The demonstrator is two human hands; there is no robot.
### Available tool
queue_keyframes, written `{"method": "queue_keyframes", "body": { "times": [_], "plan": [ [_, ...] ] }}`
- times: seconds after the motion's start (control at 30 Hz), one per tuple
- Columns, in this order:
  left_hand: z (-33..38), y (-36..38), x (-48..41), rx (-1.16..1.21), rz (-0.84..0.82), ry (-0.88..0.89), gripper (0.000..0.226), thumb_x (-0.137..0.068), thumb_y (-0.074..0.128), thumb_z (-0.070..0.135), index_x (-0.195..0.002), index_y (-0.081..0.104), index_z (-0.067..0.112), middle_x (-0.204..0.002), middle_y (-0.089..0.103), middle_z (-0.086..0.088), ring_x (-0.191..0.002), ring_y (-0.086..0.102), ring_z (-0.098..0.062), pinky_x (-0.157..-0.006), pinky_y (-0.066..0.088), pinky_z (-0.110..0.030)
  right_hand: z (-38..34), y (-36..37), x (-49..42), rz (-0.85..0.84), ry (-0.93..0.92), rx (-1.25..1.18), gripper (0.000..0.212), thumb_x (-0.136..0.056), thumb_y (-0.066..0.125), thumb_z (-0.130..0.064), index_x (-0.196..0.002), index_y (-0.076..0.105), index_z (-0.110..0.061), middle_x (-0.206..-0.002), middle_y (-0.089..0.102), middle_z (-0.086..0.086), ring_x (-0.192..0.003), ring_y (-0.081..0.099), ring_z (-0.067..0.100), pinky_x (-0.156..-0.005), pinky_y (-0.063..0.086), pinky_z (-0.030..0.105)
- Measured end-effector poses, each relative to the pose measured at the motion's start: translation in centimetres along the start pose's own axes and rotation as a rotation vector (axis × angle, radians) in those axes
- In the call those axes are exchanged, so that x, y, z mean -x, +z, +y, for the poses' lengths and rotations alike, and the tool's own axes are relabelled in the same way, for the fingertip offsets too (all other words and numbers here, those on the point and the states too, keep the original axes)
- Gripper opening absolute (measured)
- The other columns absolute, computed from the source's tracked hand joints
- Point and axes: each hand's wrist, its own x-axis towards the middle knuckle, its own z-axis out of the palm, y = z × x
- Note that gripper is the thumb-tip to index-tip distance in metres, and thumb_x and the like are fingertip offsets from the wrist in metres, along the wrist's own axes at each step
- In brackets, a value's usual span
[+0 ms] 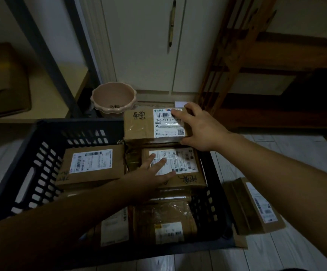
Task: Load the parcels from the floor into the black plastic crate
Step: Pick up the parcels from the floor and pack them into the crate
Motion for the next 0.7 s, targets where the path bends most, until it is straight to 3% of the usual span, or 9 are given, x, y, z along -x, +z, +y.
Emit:
{"method": "queue_keyframes", "body": {
  "times": [0.13,0.37,0.6,0.7],
  "plan": [
    [0.3,-0.2,0.6,-0.034,-0.014,0.005,0.078,-0.094,0.050,0.021,-0.147,-0.004,0.041,-0.156,-0.023,-0.004,-0.142,-0.021,-0.036,-0.115,0.019,-0.055,0.4,1.3,-0.7,-0.075,0.024,0.018,0.089,-0.083,0.069,-0.038,-0.151,0.011,-0.038,-0.156,0.006,0.002,-0.138,0.024,0.030,-0.110,0.032,0.038],
    [0.3,-1.2,0.8,-0.047,-0.059,0.014,0.079,-0.093,0.052,0.025,-0.147,-0.002,0.043,-0.156,-0.022,-0.003,-0.142,-0.020,-0.037,-0.113,0.021,-0.058,0.8,2.7,-2.4,-0.191,0.097,0.145,0.089,-0.086,0.056,-0.056,-0.151,-0.002,-0.038,-0.161,-0.004,0.004,-0.146,0.002,0.031,-0.116,0.016,0.047],
    [-0.6,-1.2,0.7,-0.067,-0.032,0.026,0.079,-0.092,0.053,0.035,-0.145,-0.004,0.046,-0.157,-0.018,0.003,-0.143,-0.016,-0.033,-0.112,0.024,-0.057,0.5,2.4,-3.1,-0.143,0.094,0.098,0.092,-0.080,0.065,-0.052,-0.151,0.007,-0.038,-0.156,0.016,0.003,-0.138,0.017,0.031,-0.109,0.027,0.045],
    [-1.3,-1.7,1.5,0.083,0.133,0.009,0.069,-0.090,0.052,0.048,-0.146,0.012,0.042,-0.158,0.003,0.005,-0.145,0.003,-0.022,-0.115,0.022,-0.046,-0.1,1.3,-2.7,-0.033,0.037,0.056,0.086,-0.081,0.067,-0.046,-0.149,0.015,-0.040,-0.153,0.021,0.001,-0.135,0.016,0.031,-0.109,0.029,0.046]
  ]
}}
